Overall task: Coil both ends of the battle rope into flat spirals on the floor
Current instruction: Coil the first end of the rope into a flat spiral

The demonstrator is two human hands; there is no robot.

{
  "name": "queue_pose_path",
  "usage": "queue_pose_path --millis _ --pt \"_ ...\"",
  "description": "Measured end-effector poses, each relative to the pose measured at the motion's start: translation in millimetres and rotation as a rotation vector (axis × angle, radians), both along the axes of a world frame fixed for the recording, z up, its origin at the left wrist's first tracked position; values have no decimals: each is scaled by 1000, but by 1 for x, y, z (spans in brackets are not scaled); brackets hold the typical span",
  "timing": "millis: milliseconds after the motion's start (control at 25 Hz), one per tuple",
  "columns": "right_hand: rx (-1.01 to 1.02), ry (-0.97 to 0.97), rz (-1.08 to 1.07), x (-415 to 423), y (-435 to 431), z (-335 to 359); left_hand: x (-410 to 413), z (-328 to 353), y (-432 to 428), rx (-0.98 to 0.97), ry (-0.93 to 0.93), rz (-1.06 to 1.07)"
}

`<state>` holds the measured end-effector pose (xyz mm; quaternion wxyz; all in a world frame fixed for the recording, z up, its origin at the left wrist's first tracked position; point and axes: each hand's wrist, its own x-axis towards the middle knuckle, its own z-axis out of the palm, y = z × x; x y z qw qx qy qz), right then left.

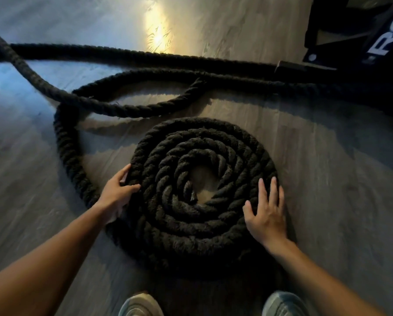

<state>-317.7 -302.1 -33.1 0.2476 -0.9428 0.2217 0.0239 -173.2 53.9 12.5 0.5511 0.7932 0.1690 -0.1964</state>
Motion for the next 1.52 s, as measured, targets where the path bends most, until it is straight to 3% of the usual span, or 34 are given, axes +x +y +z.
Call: queue_pose_path --millis 200,360,480,600,640,720,880,1160,1360,1440,1520 --pt "-59 116 335 97 -74 18 -67 0 -10 -159 158 78" --pt "-39 135 262 126 -75 25 -109 -12 -21 -175 280 90" --pt "-15 72 -13 80 -37 16 -99 -14 -16 -9 274 19" --pt "36 82 -163 20 10 12 -52 -12 6 357 95 -15" --pt "12 103 -162 2 27 11 -36 -11 12 393 30 -6" --pt "-84 125 -121 -25 54 9 -11 -9 17 338 -74 -2" --pt "-157 92 22 -32 61 8 11 -18 15 166 -92 -4" --pt "-249 48 346 49 -43 7 -40 -15 10 148 183 -32" --pt "-232 182 89 96 -64 13 -108 -28 -32 -80 281 65" --pt "-166 110 -27 74 -39 7 -104 -25 -30 -16 311 89" --pt "-184 59 -105 43 -14 1 -76 -22 -13 231 293 50"
